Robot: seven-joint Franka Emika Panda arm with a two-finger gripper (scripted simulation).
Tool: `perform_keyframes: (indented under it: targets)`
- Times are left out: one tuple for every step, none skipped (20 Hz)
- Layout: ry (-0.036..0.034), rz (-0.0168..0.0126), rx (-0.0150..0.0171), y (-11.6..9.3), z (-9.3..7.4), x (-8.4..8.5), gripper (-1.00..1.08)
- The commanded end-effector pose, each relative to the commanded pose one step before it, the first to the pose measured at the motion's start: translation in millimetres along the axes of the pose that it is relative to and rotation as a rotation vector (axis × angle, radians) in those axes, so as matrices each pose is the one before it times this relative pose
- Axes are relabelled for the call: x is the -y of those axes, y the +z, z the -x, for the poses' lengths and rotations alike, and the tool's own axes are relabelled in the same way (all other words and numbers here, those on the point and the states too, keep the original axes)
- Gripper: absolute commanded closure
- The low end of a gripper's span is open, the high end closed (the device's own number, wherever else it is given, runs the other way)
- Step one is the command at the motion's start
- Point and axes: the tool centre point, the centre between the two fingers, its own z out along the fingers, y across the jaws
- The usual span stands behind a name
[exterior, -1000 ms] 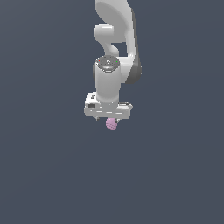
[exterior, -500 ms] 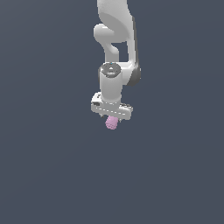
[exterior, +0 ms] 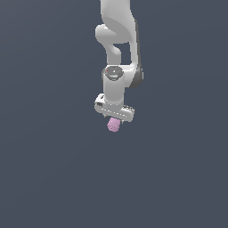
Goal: Pick up the object and move it to a goal position.
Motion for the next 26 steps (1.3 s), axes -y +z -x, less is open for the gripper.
perform_keyframes:
  targets:
    - [0.00018,-0.00015,-0.00041,0.17,-0.13,0.01,-0.92]
    - [0.00000,0.00000,0.00000,1.02,0.07,0.04,-0.92]
    - [0.00000,0.00000,0.00000,1.69,0.12,0.07,-0.92]
    - [0.00069,-0.00005,-0.00003,2.33,0.04,-0.26,-0.92]
    - [0.00000,0.00000,0.00000,3.02,0.22,0.12,-0.92]
    - [0.00069,-0.00004,-0.00004,3.65,0.14,-0.21,-0.92]
    - [0.00069,-0.00004,-0.00004,4.28,0.19,-0.19,-0.92]
    - [0.00000,0.00000,0.00000,4.92,0.36,0.18,-0.92]
    - [0.00097,-0.00006,-0.00005,5.45,0.21,-0.28,-0.92]
    - [0.00069,-0.00005,-0.00004,5.22,0.20,-0.13,-0.92]
    - [0.00000,0.00000,0.00000,4.60,0.24,0.21,-0.92]
    - [0.00069,-0.00007,-0.00003,3.92,0.01,-0.14,-0.92]
    - [0.00000,0.00000,0.00000,3.28,0.04,0.20,-0.92]
    - [0.00068,-0.00011,-0.00002,2.59,-0.17,-0.16,-0.92]
    - [0.00000,0.00000,0.00000,1.98,-0.09,0.17,-0.92]
    - [0.00000,0.00000,0.00000,1.38,-0.11,0.14,-0.92]
    - [0.00000,0.00000,0.00000,0.81,-0.08,0.09,-0.92]
    - [0.00000,0.00000,0.00000,0.27,-0.03,0.03,-0.92]
    - [0.00000,0.00000,0.00000,0.00,0.00,0.00,1.08]
    - [0.00000,0.00000,0.00000,0.00,0.00,0.00,1.08]
    - [0.00000,0.00000,0.00000,0.00,0.00,0.00,1.08]
    - [0.00000,0.00000,0.00000,0.00,0.00,0.00,1.08]
    - [0.00000,0.00000,0.00000,0.00,0.00,0.00,1.08]
    - [0.00000,0.00000,0.00000,0.00,0.00,0.00,1.08]
    - [0.00000,0.00000,0.00000,0.00,0.00,0.00,1.08]
    - [0.00000,0.00000,0.00000,0.00,0.00,0.00,1.08]
